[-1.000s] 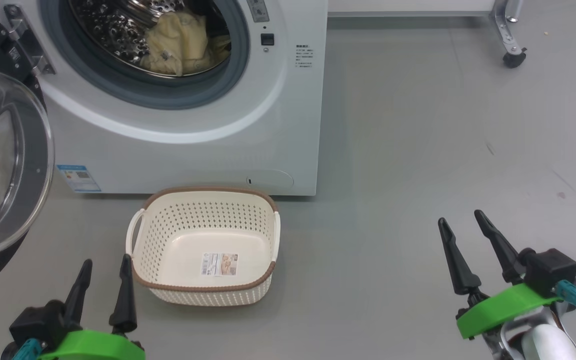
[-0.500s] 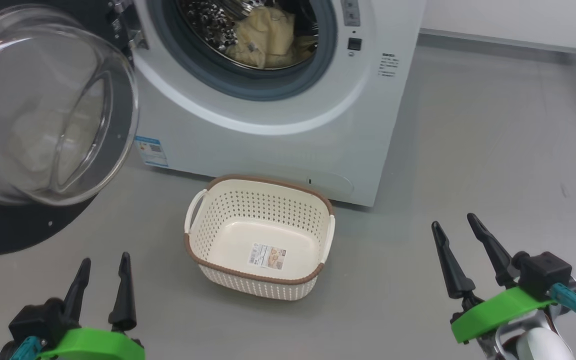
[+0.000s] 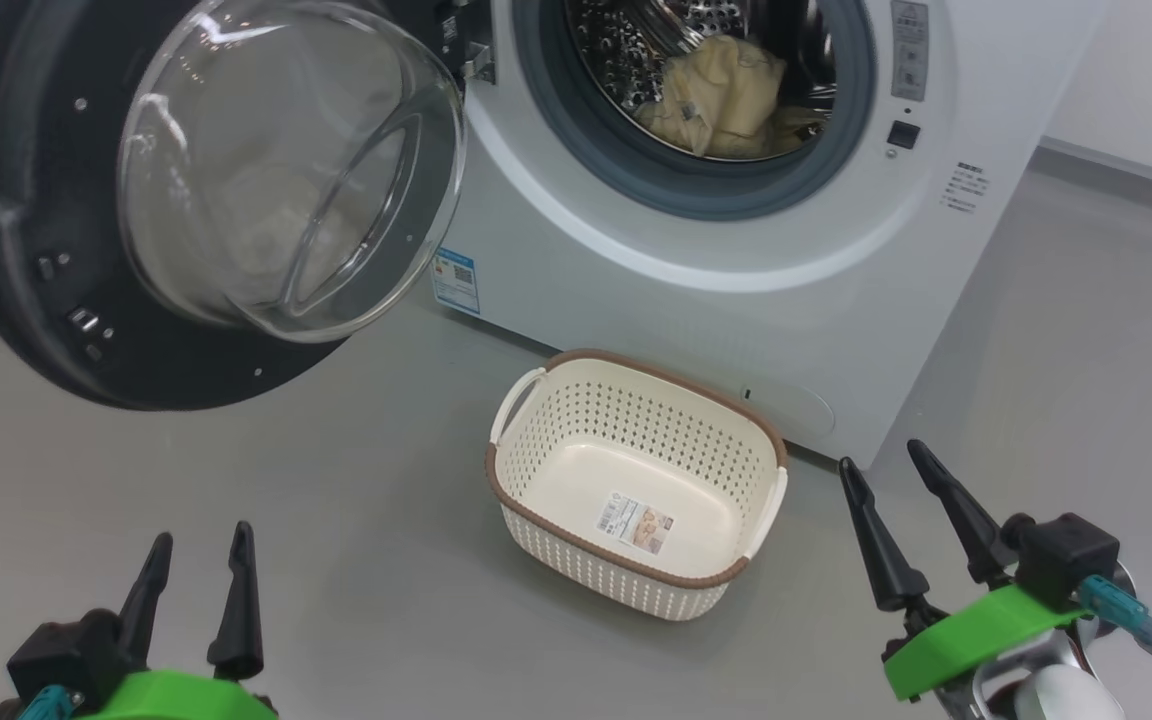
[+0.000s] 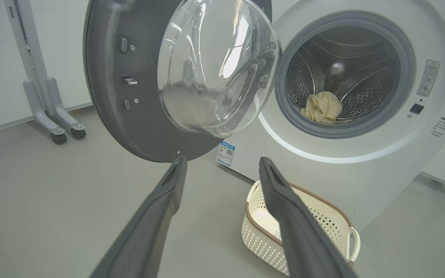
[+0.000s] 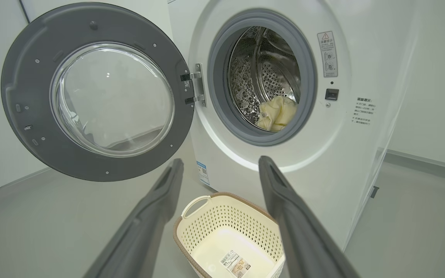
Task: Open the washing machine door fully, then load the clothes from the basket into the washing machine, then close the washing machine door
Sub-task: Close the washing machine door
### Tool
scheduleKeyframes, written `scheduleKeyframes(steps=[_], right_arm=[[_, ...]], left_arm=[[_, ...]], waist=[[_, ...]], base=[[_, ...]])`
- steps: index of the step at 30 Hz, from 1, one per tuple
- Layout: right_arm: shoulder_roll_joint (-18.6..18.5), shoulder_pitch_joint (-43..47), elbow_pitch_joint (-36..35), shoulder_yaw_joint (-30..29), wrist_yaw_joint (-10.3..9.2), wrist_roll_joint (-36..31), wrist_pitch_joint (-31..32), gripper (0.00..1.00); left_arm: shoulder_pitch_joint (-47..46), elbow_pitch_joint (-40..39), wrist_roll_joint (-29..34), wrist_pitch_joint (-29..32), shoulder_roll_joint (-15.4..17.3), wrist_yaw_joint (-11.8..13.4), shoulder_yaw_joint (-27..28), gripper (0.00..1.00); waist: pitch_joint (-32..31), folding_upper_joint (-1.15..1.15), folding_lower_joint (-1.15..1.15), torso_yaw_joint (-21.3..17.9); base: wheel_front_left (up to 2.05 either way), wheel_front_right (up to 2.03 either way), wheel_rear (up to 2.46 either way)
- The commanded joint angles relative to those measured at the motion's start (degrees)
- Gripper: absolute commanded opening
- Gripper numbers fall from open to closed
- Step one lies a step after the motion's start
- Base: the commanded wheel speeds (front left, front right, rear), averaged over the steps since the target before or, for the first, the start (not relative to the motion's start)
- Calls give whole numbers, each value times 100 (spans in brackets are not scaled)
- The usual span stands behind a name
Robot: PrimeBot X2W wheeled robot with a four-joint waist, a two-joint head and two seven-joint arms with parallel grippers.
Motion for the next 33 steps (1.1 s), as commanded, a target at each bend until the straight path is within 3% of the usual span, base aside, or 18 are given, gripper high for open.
scheduleKeyframes(steps=[1,10,33], right_arm=[[-16,-127,-179,107,-15,26,-39,100],[-14,-239,-138,338,-15,100,-39,100],[-13,-280,-55,390,-15,108,-39,100]], left_arm=[[-237,-214,18,-4,167,45,278,100],[-107,-381,4,13,248,132,332,100],[-106,-398,0,-14,260,195,259,100]], waist=[[-54,0,0,169],[-14,0,0,467],[1,0,0,450]], base=[[0,0,0],[0,0,0],[0,0,0]])
